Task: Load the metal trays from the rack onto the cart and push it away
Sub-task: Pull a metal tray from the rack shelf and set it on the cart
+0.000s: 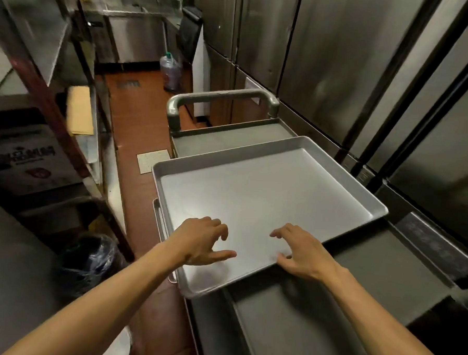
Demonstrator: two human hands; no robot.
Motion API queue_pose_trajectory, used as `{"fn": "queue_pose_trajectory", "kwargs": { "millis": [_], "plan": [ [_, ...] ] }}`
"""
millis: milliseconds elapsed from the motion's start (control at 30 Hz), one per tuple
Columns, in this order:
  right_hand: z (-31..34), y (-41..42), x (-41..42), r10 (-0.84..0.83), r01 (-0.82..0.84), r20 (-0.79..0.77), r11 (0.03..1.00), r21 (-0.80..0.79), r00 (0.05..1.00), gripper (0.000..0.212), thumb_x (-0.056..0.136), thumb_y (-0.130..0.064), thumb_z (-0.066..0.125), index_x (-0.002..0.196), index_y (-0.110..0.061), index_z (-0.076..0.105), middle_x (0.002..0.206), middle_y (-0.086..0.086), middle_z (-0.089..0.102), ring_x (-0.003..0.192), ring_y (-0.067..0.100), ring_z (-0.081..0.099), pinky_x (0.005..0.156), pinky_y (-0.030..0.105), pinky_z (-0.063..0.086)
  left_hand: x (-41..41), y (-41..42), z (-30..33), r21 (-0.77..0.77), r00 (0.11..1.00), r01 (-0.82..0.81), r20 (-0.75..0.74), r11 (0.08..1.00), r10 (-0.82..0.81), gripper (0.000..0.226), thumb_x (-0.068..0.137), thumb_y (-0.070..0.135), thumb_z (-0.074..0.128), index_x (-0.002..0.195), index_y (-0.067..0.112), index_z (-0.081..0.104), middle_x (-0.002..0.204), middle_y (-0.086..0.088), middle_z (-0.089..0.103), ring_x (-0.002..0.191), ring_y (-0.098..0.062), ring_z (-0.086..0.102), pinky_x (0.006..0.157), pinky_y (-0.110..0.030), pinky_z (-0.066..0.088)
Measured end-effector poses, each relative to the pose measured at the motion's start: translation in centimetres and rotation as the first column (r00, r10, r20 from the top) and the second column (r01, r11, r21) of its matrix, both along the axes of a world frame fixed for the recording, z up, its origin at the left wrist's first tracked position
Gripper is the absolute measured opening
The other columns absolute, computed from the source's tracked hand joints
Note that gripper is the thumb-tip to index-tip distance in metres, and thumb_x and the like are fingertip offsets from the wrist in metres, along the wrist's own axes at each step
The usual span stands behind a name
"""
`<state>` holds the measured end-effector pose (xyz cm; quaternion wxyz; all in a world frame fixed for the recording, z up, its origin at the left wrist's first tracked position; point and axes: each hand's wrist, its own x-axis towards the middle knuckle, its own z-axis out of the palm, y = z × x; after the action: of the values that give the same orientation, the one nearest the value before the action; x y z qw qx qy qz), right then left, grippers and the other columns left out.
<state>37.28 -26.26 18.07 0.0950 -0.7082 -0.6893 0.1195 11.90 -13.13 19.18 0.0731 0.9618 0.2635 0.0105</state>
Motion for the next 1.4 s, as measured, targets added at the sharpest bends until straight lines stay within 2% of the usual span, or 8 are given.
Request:
{"fn": "queue_pose_trajectory", "kwargs": {
  "millis": [300,433,533,733,967,1133,1267,1400],
  "plan": [
    [0.9,-2.5,-0.8,-0.184,0.208,0.158,0.965,-0.157,0.97,0.049,0.077,-0.04,0.065,0.121,-0.026,0.052,0.119,-0.004,0.052,0.105,0.015,0.051,0.09,0.03,0.045,0.6,-1.6,-1.2,-0.102,0.972,0.197,-0.108,0.975,-0.208,0.067,0.069,0.081,0.048,0.111,0.028,0.05,0.108,0.005,0.06,0.096,-0.019,0.056,0.069,-0.034,0.041],
    [0.5,-2.3,-0.3,-0.236,0.258,0.189,0.96,-0.106,0.953,0.036,0.082,-0.047,0.066,0.105,-0.021,0.058,0.108,-0.002,0.056,0.101,0.018,0.052,0.083,0.034,0.048,2.7,-3.9,-2.1,-0.204,0.94,0.261,-0.169,0.944,-0.296,0.055,0.073,0.044,0.072,0.116,0.024,0.043,0.113,-0.002,0.057,0.098,-0.026,0.055,0.069,-0.036,0.042],
    [0.0,-2.0,-0.7,-0.225,0.243,0.219,0.968,-0.06,0.949,0.031,0.084,-0.045,0.065,0.097,-0.02,0.056,0.102,-0.002,0.057,0.097,0.018,0.051,0.079,0.035,0.048,3.2,-4.5,-2.3,-0.218,0.937,0.267,-0.168,0.939,-0.305,0.045,0.073,0.02,0.068,0.107,0.018,0.038,0.105,-0.007,0.054,0.086,-0.032,0.055,0.061,-0.036,0.038],
    [-0.4,-2.6,-4.1,-0.177,0.191,0.311,0.982,-0.015,0.934,0.035,0.086,-0.048,0.059,0.098,-0.016,0.057,0.1,0.002,0.059,0.092,0.023,0.053,0.079,0.036,0.045,0.5,-3.4,-2.6,-0.284,0.933,0.221,-0.216,0.933,-0.287,0.042,0.074,0.003,0.059,0.1,0.021,0.031,0.099,-0.005,0.048,0.072,-0.031,0.053,0.062,-0.041,0.046],
    [-1.6,-3.0,-9.7,-0.171,0.168,0.301,0.985,0.035,0.938,0.036,0.079,-0.043,0.069,0.084,-0.01,0.058,0.083,0.009,0.061,0.077,0.03,0.056,0.069,0.036,0.043,-3.2,-2.7,-3.1,-0.051,0.902,0.322,-0.287,0.945,-0.323,0.045,0.078,-0.005,0.051,0.115,0.015,0.037,0.101,-0.011,0.048,0.073,-0.03,0.052,0.055,-0.037,0.034],
    [-0.8,-3.7,-7.1,-0.373,0.41,0.282,0.909,-0.083,0.884,0.04,0.079,-0.05,0.067,0.105,-0.021,0.056,0.106,-0.001,0.055,0.1,0.023,0.054,0.082,0.034,0.043,-5.6,1.5,-2.2,-0.037,0.861,0.424,-0.292,0.905,-0.416,0.042,0.078,-0.004,0.054,0.113,0.014,0.041,0.105,-0.009,0.047,0.078,-0.033,0.054,0.057,-0.04,0.038],
    [-0.4,-3.8,-6.4,-0.463,0.505,0.348,0.862,-0.035,0.815,0.014,0.086,-0.023,0.059,0.097,-0.015,0.057,0.106,0.007,0.059,0.098,0.029,0.057,0.072,0.037,0.045,-6.6,5.7,-1.7,-0.008,0.843,0.462,-0.308,0.887,-0.441,0.047,0.076,-0.003,0.057,0.116,0.017,0.04,0.107,-0.005,0.047,0.082,-0.031,0.055,0.056,-0.038,0.037],
    [-0.1,-2.9,-9.5,-0.465,0.467,0.329,0.881,0.079,0.822,0.011,0.084,-0.014,0.066,0.082,-0.006,0.059,0.087,0.016,0.062,0.079,0.035,0.061,0.058,0.04,0.047,-7.5,10.1,-1.9,0.047,0.839,0.494,-0.287,0.868,-0.462,0.063,0.072,-0.011,0.05,0.123,0.024,0.037,0.107,-0.004,0.05,0.085,-0.027,0.055,0.057,-0.037,0.04]
  ]
}}
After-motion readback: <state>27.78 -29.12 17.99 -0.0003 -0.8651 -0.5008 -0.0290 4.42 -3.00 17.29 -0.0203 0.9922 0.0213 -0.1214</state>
